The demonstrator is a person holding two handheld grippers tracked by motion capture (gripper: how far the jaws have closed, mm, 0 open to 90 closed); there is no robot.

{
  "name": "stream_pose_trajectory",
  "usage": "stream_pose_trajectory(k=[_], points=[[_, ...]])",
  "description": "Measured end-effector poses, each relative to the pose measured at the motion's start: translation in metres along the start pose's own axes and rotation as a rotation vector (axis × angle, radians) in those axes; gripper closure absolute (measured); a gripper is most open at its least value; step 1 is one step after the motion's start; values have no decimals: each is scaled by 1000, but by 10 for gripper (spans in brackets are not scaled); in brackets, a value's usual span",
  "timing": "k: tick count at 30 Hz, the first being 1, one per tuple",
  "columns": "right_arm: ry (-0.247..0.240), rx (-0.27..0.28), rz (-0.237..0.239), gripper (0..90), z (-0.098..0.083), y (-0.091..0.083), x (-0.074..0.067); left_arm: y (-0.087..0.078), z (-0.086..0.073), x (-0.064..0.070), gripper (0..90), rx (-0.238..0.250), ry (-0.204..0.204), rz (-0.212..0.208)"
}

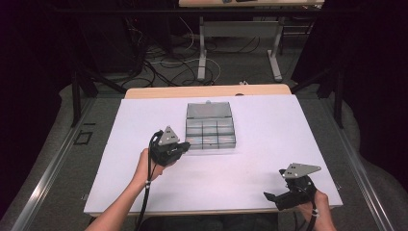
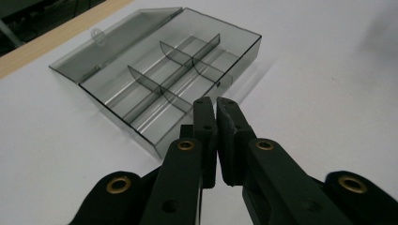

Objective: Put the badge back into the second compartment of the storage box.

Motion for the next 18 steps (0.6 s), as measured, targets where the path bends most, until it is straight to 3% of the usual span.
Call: stream_pose_trajectory(k=[9, 18], points=[[-2, 0, -7, 18, 0, 0, 1, 14, 16, -16, 879, 5, -6, 35], [4, 0, -10, 19, 0, -1, 0, 22, 28, -24, 879, -3, -11, 31]])
Point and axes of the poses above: each handheld gripper's, and its own axes: y roughly forward along the jaws, z roughly out of its top, x roughly to its right, the point moved 8 cm from there along y, roughly forward along the jaws, and after that the axes turned 2 degrees about y, right-handed, at the moved point
